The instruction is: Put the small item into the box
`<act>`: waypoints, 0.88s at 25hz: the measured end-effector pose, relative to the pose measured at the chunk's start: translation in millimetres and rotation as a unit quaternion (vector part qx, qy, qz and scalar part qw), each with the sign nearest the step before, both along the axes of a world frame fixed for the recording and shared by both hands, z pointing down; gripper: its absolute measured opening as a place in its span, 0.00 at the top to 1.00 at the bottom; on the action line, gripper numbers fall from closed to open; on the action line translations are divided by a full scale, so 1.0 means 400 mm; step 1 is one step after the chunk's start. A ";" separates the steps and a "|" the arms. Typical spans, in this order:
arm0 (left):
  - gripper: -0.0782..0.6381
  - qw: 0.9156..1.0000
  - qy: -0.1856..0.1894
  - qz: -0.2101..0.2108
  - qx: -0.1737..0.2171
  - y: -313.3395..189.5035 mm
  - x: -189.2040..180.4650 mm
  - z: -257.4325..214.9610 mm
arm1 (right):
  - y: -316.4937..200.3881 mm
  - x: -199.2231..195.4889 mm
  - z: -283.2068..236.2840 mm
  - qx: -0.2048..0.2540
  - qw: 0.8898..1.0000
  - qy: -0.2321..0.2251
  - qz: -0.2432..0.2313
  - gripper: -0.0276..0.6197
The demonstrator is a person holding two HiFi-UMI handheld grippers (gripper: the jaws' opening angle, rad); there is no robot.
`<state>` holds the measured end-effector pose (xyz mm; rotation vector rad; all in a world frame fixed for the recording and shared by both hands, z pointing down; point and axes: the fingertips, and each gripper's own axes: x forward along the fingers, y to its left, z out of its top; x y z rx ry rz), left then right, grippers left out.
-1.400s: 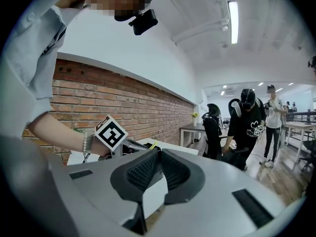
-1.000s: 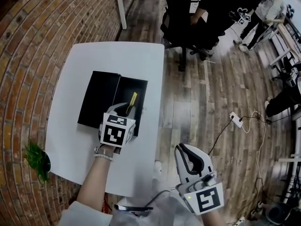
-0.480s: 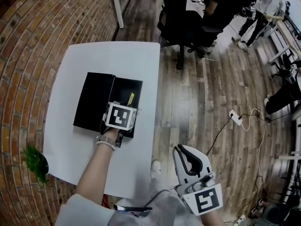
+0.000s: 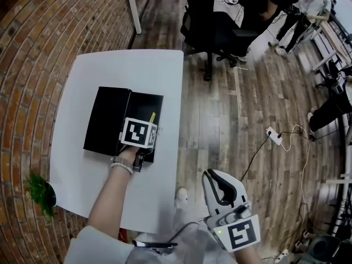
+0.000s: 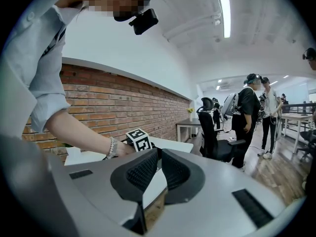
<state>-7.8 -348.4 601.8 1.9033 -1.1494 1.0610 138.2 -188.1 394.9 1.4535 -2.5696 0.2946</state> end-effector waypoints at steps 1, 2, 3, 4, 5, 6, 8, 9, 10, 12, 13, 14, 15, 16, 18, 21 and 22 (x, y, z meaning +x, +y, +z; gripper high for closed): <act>0.79 1.000 0.002 -0.001 0.001 -0.003 0.000 -0.002 | 0.000 0.001 0.000 0.000 1.000 0.002 0.000 0.87; 0.79 1.000 0.003 -0.002 0.003 -0.005 -0.001 -0.005 | 0.001 0.001 -0.001 0.001 1.000 0.001 0.002 0.87; 0.79 1.000 0.004 -0.001 0.007 -0.007 -0.002 -0.009 | 0.002 0.001 -0.002 0.003 1.000 0.001 0.004 0.87; 0.79 1.000 0.005 0.001 0.012 -0.007 -0.002 -0.013 | 0.005 0.000 -0.002 0.003 1.000 0.002 0.005 0.87; 0.79 1.000 0.007 0.004 0.017 -0.006 -0.001 -0.017 | 0.008 0.000 -0.001 0.002 1.000 0.003 0.005 0.87; 0.79 1.000 0.009 0.006 0.022 -0.004 0.000 -0.023 | 0.012 -0.001 0.000 0.002 1.000 0.004 0.006 0.87; 0.79 0.999 0.018 0.006 0.037 0.000 -0.001 -0.038 | 0.018 -0.006 -0.001 0.004 1.000 0.004 0.007 0.87; 0.79 0.999 0.024 0.004 0.047 0.000 -0.002 -0.050 | 0.021 -0.010 -0.003 0.006 1.000 0.004 0.008 0.87; 0.79 0.998 0.031 0.001 0.058 0.001 -0.002 -0.065 | 0.024 -0.013 -0.006 0.008 1.000 0.004 0.009 0.87; 0.79 0.995 0.047 -0.004 0.084 0.004 0.000 -0.104 | 0.027 -0.017 -0.018 0.014 1.000 0.002 0.012 0.87; 0.79 0.994 0.055 -0.005 0.097 0.007 0.003 -0.128 | 0.029 -0.019 -0.026 0.018 1.000 0.002 0.014 0.87; 0.79 0.992 0.063 -0.005 0.110 0.011 0.005 -0.152 | 0.032 -0.022 -0.032 0.020 1.000 0.003 0.014 0.87; 0.79 0.990 0.073 -0.004 0.123 0.015 0.004 -0.178 | 0.036 -0.028 -0.036 0.021 1.000 0.006 0.012 0.87; 0.79 0.987 0.083 -0.003 0.135 0.021 0.001 -0.204 | 0.040 -0.037 -0.041 0.021 1.000 0.009 0.010 0.87; 0.81 0.982 0.102 -0.005 0.159 0.033 -0.009 -0.257 | 0.044 -0.054 -0.055 0.025 1.000 0.010 0.008 0.87; 0.83 0.973 0.122 -0.009 0.196 0.061 -0.022 -0.338 | 0.055 -0.072 -0.083 0.033 0.999 0.012 0.009 0.87; 0.84 0.969 0.129 -0.010 0.210 0.073 -0.027 -0.366 | 0.062 -0.078 -0.093 0.040 0.999 0.011 0.008 0.87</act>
